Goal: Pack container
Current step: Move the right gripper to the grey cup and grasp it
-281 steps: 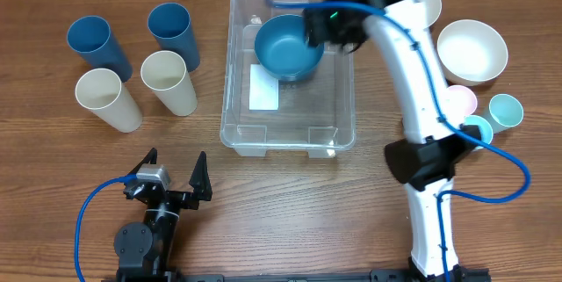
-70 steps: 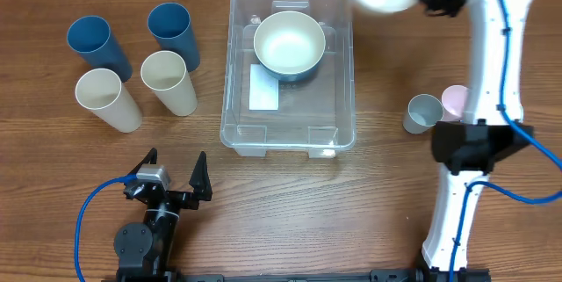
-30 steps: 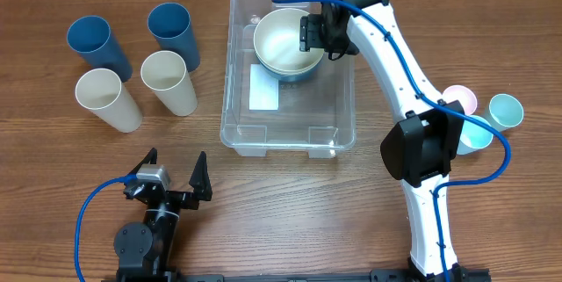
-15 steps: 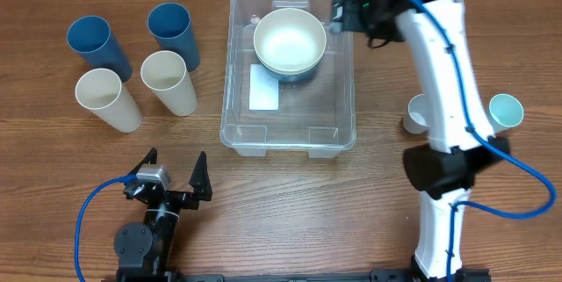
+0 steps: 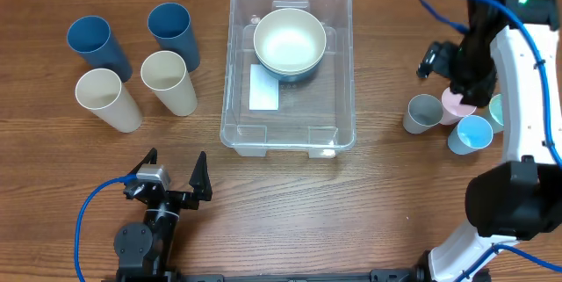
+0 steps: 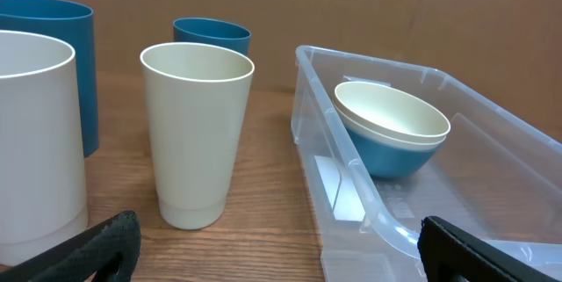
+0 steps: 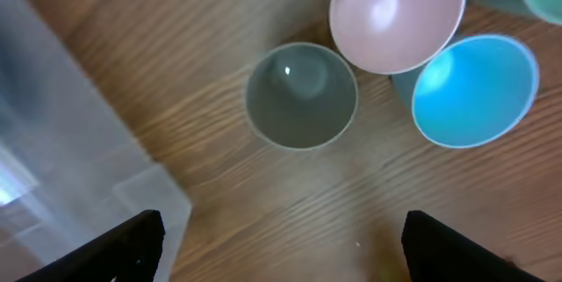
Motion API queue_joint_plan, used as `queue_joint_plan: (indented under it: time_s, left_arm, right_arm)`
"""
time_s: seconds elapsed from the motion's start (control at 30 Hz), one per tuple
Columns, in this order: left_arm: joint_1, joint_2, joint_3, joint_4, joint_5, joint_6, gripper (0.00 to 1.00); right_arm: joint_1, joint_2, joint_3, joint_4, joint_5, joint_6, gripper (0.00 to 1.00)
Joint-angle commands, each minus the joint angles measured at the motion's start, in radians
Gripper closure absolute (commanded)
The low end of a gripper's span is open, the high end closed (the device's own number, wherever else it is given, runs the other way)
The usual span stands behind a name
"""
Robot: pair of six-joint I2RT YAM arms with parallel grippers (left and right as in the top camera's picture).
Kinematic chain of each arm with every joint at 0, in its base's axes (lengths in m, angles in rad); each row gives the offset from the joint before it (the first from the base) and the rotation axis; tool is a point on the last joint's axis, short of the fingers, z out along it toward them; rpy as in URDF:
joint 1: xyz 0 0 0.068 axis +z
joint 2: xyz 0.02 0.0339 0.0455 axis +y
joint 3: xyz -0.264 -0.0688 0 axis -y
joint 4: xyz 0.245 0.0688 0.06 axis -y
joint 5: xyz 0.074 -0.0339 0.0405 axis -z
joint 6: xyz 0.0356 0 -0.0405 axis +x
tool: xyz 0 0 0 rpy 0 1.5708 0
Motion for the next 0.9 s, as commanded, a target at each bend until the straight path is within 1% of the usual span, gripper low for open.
queue_joint_plan:
  time_s: [0.0,0.1,0.17,0.27,0.3,0.43,0.53,0.57,0.63,0.67,0.7,0.73,0.87]
  left_arm:
    - [-0.004,-0.009,-0.003,-0.002,-0.005,0.020,0.00]
    - [-0.004,-0.009,-0.003,-0.002,-0.005,0.020,0.00]
    - [-0.004,-0.009,-0.003,-0.002,-0.005,0.020,0.00]
    - [-0.004,-0.009,-0.003,-0.002,-0.006,0.020,0.00]
    - [-0.004,-0.009,-0.003,-0.002,-0.006,0.020,0.00]
    - [-0.004,-0.009,-0.003,-0.002,-0.005,0.020,0.00]
    - [-0.004,-0.009,-0.003,-0.002,-0.006,0.020,0.00]
    - [-0.004,-0.009,-0.003,-0.002,-0.006,0.020,0.00]
    - [-0.004,-0.009,-0.003,-0.002,-0.005,0.020,0.00]
    - [-0.004,-0.009,-0.003,-0.002,-0.006,0.020,0.00]
    - [-0.004,-0.009,-0.003,-0.002,-0.006,0.020,0.00]
    - [-0.004,-0.009,-0.003,-0.002,-0.006,0.020,0.00]
    - [-0.004,-0.009,-0.003,-0.002,-0.005,0.020,0.00]
  right_arm:
    - [0.005,-0.013,-0.116,0.069,0.006,0.021,0.12]
    - [0.005,-0.013,-0.216,0.150,0.000,0.063,0.14]
    - [0.006,-0.013,-0.269,0.214,-0.017,0.061,0.15]
    - [0.006,-0.013,-0.332,0.309,-0.039,0.047,0.18]
    - [0.006,-0.013,-0.359,0.352,-0.052,0.023,0.18]
    - [0.008,-0.012,-0.443,0.472,-0.063,-0.003,0.19]
    - [0.008,-0.012,-0.495,0.552,-0.095,-0.023,0.24]
    - [0.008,-0.012,-0.506,0.570,-0.095,-0.023,0.28]
    - [0.008,-0.012,-0.512,0.587,-0.095,-0.023,0.43]
    - [0.008,-0.012,-0.512,0.598,-0.095,-0.023,0.60]
    - [0.008,-0.012,-0.512,0.601,-0.095,-0.022,0.73]
    - [0.008,-0.012,-0.512,0.604,-0.095,-0.023,0.83]
    - [0.008,-0.012,-0.512,0.612,-0.095,-0.022,0.94]
